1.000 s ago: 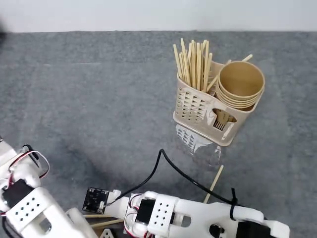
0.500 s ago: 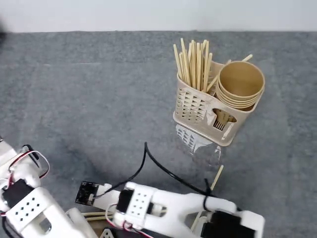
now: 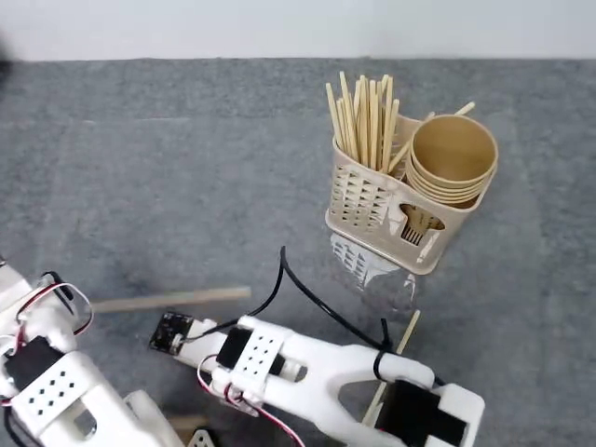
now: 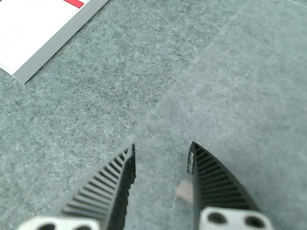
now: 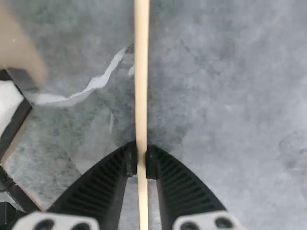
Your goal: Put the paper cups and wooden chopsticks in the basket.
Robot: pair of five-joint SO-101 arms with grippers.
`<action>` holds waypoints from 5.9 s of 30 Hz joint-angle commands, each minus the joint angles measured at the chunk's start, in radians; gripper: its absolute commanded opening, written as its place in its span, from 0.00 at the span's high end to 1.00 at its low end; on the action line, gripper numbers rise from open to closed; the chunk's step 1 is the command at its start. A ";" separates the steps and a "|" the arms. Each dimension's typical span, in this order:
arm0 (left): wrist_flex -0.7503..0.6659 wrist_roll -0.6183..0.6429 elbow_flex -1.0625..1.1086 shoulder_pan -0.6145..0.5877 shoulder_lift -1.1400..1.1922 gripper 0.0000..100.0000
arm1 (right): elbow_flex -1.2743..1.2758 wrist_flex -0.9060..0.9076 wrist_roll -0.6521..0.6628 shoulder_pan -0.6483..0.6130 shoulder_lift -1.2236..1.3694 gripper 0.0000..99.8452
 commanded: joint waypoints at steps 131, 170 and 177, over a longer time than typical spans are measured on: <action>0.486 -0.968 -1.133 0.781 1.178 0.77 | 0.384 -0.107 -0.130 1.084 -1.271 0.99; 0.881 -0.893 -2.032 0.853 1.889 0.99 | 0.381 -0.044 -0.129 1.305 -1.598 0.99; 0.879 -0.770 -2.041 0.879 1.593 0.99 | 0.379 -0.054 -0.129 1.357 -1.581 0.99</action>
